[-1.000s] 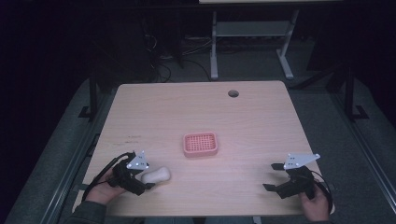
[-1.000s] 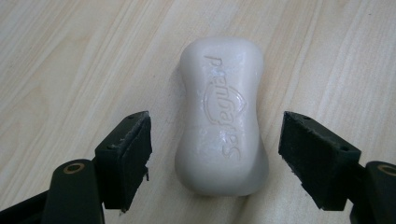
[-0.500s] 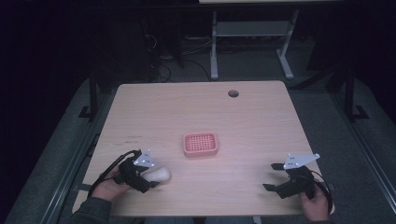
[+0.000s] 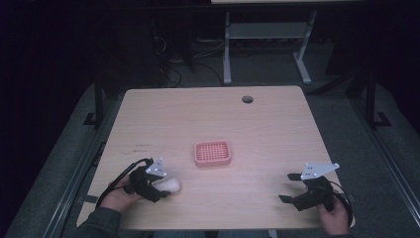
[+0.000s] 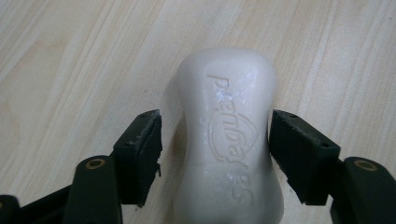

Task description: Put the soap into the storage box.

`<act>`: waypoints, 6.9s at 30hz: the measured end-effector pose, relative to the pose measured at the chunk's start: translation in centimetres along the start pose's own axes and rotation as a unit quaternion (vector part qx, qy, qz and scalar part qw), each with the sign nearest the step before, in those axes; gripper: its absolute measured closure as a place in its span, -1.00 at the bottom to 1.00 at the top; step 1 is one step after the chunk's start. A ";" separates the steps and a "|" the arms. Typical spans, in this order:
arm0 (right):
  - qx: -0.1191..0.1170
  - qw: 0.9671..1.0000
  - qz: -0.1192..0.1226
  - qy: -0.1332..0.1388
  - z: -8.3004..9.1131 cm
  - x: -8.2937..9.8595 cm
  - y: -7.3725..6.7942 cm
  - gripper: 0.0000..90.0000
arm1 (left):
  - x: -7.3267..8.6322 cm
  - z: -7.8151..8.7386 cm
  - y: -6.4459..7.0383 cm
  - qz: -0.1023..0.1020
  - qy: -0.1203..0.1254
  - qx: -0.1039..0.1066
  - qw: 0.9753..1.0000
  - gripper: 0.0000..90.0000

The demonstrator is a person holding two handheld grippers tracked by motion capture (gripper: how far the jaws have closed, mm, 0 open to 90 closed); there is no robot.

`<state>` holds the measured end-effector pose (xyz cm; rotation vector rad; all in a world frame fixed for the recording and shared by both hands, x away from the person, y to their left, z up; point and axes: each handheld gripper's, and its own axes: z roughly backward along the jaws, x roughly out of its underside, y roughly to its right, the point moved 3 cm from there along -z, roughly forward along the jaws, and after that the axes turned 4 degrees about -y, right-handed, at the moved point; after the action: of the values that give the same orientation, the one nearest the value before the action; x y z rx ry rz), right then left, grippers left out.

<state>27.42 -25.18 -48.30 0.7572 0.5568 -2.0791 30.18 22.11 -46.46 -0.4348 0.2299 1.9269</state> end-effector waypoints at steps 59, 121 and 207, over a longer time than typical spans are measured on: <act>0.001 1.000 0.001 0.007 0.2 0.0 -0.2 -0.69 | -0.9 0.3 0.3 0.004 -0.020 0.004 1.000 0.10; -0.003 1.000 -0.006 0.019 0.5 0.3 -0.3 -0.69 | -6.8 -0.4 -1.2 -0.027 -0.008 0.029 0.999 0.10; -0.006 1.000 -0.002 0.027 0.6 0.2 -0.2 -0.69 | -14.5 -1.2 -3.4 -0.068 -0.006 0.042 0.997 0.10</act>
<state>26.95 -25.59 -47.99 0.8074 0.6013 -2.0620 38.44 10.67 -41.52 -0.3729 0.2662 1.7796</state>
